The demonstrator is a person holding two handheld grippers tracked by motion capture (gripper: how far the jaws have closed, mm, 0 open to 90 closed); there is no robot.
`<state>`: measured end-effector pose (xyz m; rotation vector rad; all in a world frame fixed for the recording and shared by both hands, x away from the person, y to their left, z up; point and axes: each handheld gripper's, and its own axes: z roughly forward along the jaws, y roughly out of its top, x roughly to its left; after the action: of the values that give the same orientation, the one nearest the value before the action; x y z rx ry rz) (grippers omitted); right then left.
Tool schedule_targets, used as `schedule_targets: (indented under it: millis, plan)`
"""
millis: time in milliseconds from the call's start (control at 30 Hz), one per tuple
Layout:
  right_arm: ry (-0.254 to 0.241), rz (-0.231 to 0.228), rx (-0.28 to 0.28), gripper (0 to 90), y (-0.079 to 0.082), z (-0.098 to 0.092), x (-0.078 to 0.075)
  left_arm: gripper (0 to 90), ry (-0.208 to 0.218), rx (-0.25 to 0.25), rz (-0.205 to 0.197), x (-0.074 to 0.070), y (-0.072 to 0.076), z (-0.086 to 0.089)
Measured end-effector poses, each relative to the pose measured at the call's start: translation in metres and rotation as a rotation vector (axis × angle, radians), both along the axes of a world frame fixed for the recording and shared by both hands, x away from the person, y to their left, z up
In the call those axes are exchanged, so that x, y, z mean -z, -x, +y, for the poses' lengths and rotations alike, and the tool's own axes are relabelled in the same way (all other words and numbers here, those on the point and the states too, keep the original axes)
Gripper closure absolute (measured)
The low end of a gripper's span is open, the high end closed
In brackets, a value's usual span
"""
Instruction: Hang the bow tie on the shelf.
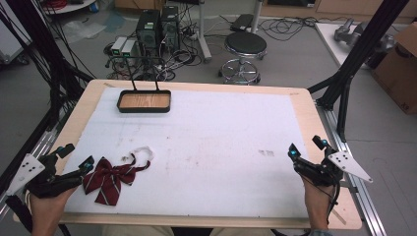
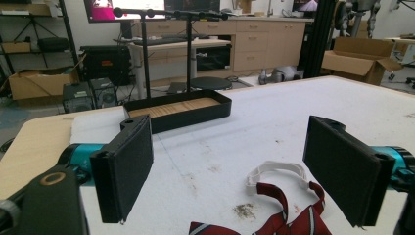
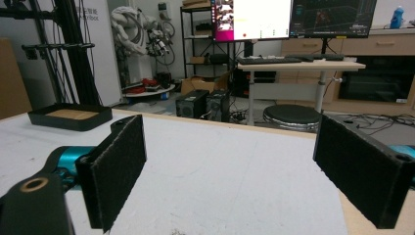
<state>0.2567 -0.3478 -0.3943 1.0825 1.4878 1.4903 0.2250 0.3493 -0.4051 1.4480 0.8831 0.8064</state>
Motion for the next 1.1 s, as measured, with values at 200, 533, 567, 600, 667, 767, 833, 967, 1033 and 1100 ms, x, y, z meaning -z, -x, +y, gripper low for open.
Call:
schedule_targets:
  millis: [200,533,567,600,667,767,833,967,1033,1100]
  plan:
    - [-0.006,0.000,-0.003,11.4,0.000,-0.001,-0.001,19.5,-0.003,0.005,0.006,0.000,0.000,0.000]
    - [-0.003,-0.008,-0.006,11.4,0.002,0.001,-0.002,22.2,-0.014,0.028,0.022,0.006,-0.002,-0.002]
    - [-0.002,-0.007,-0.005,11.4,0.002,0.001,-0.002,23.3,-0.020,0.032,0.034,0.008,-0.003,-0.003]
    - [-0.002,-0.006,-0.005,11.4,0.002,0.001,-0.002,24.2,-0.026,0.039,0.049,0.010,-0.004,-0.005]
    - [-0.004,-0.003,-0.006,11.4,0.003,0.001,-0.002,26.5,-0.043,0.038,0.085,0.015,-0.005,-0.010]
    - [-0.010,-0.005,-0.006,11.4,0.003,-0.001,-0.002,27.5,-0.083,0.041,0.127,0.022,-0.008,-0.019]
    - [-0.011,-0.004,-0.005,11.4,0.003,-0.001,-0.002,27.7,-0.100,0.043,0.146,0.025,-0.009,-0.023]
    - [-0.012,-0.007,-0.005,11.4,0.003,-0.002,-0.002,28.5,-0.098,0.049,0.183,0.031,-0.011,-0.026]
    - [-0.011,-0.007,-0.006,11.4,0.003,-0.002,-0.003,30.7,-0.106,0.048,0.229,0.034,-0.013,-0.027]
    - [-0.012,-0.010,-0.009,11.4,0.003,-0.001,-0.003,31.9,-0.110,0.048,0.262,0.036,-0.014,-0.027]
